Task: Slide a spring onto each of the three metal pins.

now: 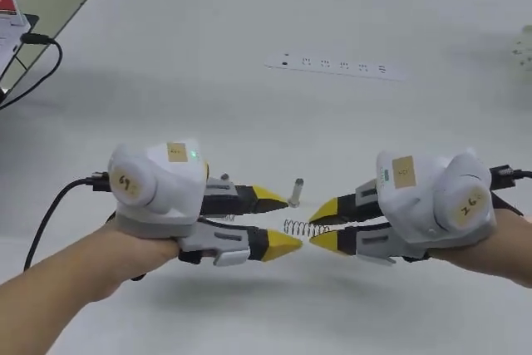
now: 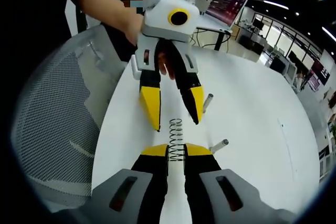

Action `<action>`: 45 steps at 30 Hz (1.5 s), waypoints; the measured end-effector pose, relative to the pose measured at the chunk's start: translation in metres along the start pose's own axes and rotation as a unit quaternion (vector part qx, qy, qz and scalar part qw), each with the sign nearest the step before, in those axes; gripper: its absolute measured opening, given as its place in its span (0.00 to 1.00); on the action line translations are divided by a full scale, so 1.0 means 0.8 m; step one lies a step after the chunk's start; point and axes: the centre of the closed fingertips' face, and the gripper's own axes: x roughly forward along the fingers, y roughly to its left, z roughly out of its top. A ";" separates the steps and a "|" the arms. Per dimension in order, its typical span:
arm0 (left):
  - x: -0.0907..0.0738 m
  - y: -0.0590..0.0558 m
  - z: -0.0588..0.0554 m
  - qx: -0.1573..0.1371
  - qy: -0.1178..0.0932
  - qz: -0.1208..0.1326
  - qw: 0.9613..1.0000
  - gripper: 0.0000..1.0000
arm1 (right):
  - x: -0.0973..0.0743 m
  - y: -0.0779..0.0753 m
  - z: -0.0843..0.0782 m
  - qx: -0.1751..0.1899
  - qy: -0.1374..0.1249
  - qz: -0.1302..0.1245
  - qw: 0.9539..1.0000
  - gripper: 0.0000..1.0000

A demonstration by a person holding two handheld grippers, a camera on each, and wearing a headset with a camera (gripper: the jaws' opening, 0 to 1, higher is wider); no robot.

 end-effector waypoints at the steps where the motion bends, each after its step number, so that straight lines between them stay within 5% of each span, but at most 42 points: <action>1: 0.001 0.000 -0.001 0.001 0.001 0.000 1.000 0.23 | 0.000 0.000 0.001 -0.001 0.000 0.000 1.000 0.08; 20: 0.009 -0.012 0.003 -0.007 -0.010 -0.021 1.000 0.05 | -0.003 0.005 0.012 -0.008 -0.011 0.009 1.000 0.08; 45: 0.004 -0.017 0.004 -0.015 -0.020 -0.022 0.999 0.05 | -0.006 0.008 0.018 0.002 -0.029 0.016 0.999 0.08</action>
